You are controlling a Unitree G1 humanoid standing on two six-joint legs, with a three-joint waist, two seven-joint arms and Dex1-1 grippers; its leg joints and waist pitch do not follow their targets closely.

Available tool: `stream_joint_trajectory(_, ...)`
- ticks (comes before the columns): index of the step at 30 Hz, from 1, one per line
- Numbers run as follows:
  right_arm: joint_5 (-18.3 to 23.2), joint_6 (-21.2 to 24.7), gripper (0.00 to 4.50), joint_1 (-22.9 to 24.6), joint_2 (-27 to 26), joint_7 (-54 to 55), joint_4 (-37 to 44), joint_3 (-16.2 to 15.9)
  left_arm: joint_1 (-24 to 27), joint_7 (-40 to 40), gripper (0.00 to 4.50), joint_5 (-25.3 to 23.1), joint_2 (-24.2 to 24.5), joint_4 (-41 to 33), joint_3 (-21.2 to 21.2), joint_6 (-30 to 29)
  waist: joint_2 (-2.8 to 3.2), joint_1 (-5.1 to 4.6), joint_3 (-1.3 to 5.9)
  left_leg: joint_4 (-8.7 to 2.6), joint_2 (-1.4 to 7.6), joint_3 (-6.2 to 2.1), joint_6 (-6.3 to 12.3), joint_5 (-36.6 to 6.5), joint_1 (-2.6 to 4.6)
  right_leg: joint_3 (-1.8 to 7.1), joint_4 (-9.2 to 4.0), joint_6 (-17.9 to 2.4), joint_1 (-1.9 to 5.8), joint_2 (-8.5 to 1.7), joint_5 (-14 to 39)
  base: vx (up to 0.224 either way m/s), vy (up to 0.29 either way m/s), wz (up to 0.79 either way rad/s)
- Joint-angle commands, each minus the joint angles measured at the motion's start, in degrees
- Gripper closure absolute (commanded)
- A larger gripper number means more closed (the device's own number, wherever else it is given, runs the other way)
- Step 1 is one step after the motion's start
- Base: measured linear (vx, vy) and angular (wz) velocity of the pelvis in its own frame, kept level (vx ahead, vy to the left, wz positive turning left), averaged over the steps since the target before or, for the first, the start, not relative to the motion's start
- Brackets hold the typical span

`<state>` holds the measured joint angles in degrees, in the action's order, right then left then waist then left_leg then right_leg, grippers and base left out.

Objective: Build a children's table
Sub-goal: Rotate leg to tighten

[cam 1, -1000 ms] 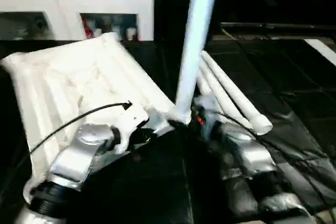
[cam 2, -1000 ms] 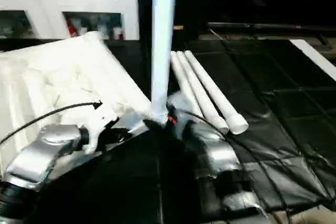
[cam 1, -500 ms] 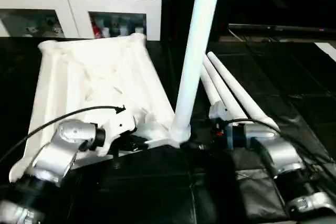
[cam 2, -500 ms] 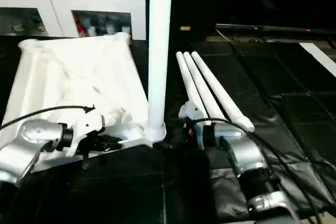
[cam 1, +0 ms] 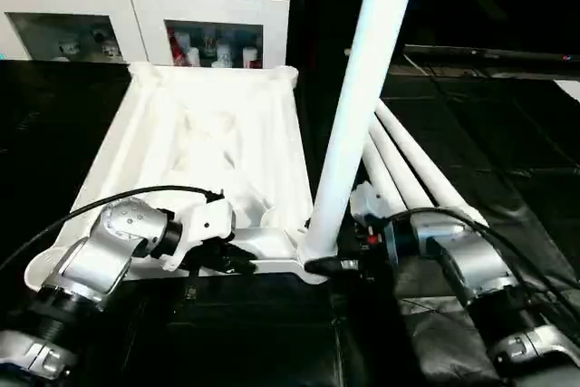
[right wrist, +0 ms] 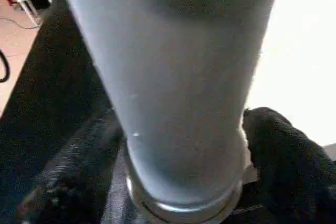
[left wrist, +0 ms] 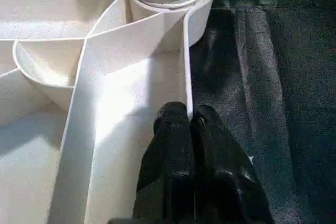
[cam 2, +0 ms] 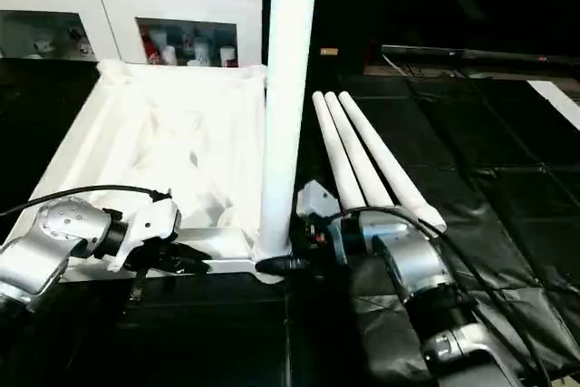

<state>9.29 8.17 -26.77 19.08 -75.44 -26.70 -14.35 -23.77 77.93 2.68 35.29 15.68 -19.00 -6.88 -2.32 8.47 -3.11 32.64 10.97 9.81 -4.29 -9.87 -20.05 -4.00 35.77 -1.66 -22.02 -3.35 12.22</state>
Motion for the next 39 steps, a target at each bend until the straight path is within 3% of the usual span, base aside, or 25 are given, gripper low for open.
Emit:
stream_joint_trajectory(1,0.2,-0.6,1.14,-0.7,0.5,-0.5,-0.5,-0.6,-0.4,2.3,4.50,-1.1,-0.1,0.7,-2.9,1.0,0.85,-0.21,3.50,-3.49,2.67,-0.61,0.77,-11.4,0.43,3.20,-4.15,-11.3,2.43,-5.02,7.9,0.000,0.000,0.00)
stream_joint_trajectory(8,-0.2,-1.1,1.65,-0.8,0.1,-0.2,-1.5,-0.6,-1.2,2.1,4.50,-1.7,-0.4,2.6,-2.9,2.3,0.93,-0.19,3.49,-3.54,2.69,-0.65,0.31,-12.4,0.52,3.20,-4.23,-11.2,2.40,-5.01,8.9,0.000,0.000,0.00)
stream_joint_trajectory(16,1.9,0.8,1.77,0.8,-1.5,0.5,0.2,0.2,-1.1,0.7,4.50,-1.0,-1.1,3.2,-1.9,0.7,0.82,-0.16,3.46,-3.52,2.70,-0.61,0.35,-12.6,0.51,3.21,-4.24,-11.2,2.40,-5.06,9.6,0.000,0.000,0.00)
stream_joint_trajectory(18,2.6,2.6,1.78,2.2,-4.2,5.1,1.6,1.2,-0.1,-3.2,4.50,0.1,-2.6,1.2,-0.1,-3.7,0.91,-0.17,3.30,-3.63,2.78,-0.65,0.03,-13.0,0.61,3.26,-4.32,-11.2,2.24,-5.12,10.2,0.000,0.000,0.00)
stream_joint_trajectory(20,2.5,3.2,1.78,2.5,-5.4,7.5,1.8,1.6,0.2,-5.1,4.50,0.7,-3.6,0.3,0.8,-5.5,0.69,-0.60,3.11,-3.88,2.63,-0.82,-0.61,-15.0,0.53,3.24,-4.76,-10.4,2.27,-5.25,14.7,0.000,0.000,0.00)
stream_joint_trajectory(22,1.0,5.1,1.78,2.3,-10.1,17.2,1.0,2.8,1.4,-11.0,4.50,2.9,-7.6,-4.0,3.0,-11.7,0.75,-0.78,3.10,-3.94,2.71,-0.83,-1.04,-15.3,0.69,3.35,-4.89,-9.8,2.17,-5.37,16.6,0.000,0.000,0.00)
stream_joint_trajectory(23,0.5,7.0,1.78,2.0,-14.3,24.1,0.5,3.6,2.7,-15.7,4.50,3.2,-10.5,-7.7,3.8,-15.9,0.87,-1.53,2.83,-4.35,2.72,-1.16,-2.34,-16.0,0.22,3.16,-4.94,-9.2,2.23,-5.42,19.4,0.000,0.000,0.00)
stream_joint_trajectory(25,0.5,7.0,1.78,2.0,-14.3,24.1,0.5,3.6,2.7,-15.7,4.50,3.2,-10.5,-7.7,3.8,-15.9,0.61,-2.31,2.96,-4.23,2.37,-1.33,-2.37,-16.9,0.31,3.06,-5.48,-7.9,2.29,-5.52,22.6,0.000,0.000,0.00)
stream_joint_trajectory(27,-0.3,7.8,1.78,1.8,-19.4,30.5,0.4,3.9,4.7,-20.8,4.50,2.0,-13.8,-12.3,3.7,-20.4,0.76,-2.72,2.82,-4.11,2.45,-1.11,-1.66,-16.4,0.47,3.43,-5.59,-8.1,1.81,-5.32,21.2,0.000,0.000,0.00)
stream_joint_trajectory(32,-2.5,7.7,1.78,2.2,-22.5,33.6,0.8,2.0,6.7,-25.9,4.50,0.9,-17.2,-18.2,3.3,-26.4,0.92,-3.22,3.04,-4.00,2.46,-0.98,-0.90,-13.7,0.26,3.38,-5.14,-8.9,2.07,-4.88,15.5,0.000,0.000,0.00)
stream_joint_trajectory(33,-2.7,7.8,1.43,2.3,-22.7,33.7,0.9,1.7,6.8,-26.6,4.50,0.9,-17.6,-19.0,3.2,-27.3,0.68,-3.27,3.12,-3.97,2.45,-0.93,-0.55,-13.2,0.22,3.39,-4.98,-9.3,2.20,-4.83,13.9,0.000,0.000,0.00)
stream_joint_trajectory(35,-2.6,8.3,1.06,2.7,-22.3,33.3,1.4,1.5,6.6,-27.1,4.50,1.0,-17.5,-19.6,3.3,-28.2,0.75,-3.20,3.15,-3.79,2.25,-0.74,0.29,-12.1,0.20,3.40,-4.96,-9.5,2.20,-4.69,11.8,0.000,0.000,0.00)
stream_joint_trajectory(39,-3.4,6.1,0.71,2.7,-19.4,31.8,1.4,2.1,5.7,-26.0,4.50,0.3,-14.7,-17.1,4.4,-26.6,0.87,-3.12,3.09,-3.86,2.18,-0.80,0.36,-12.4,0.14,3.37,-5.13,-8.9,2.26,-4.76,12.8,0.000,0.000,0.00)
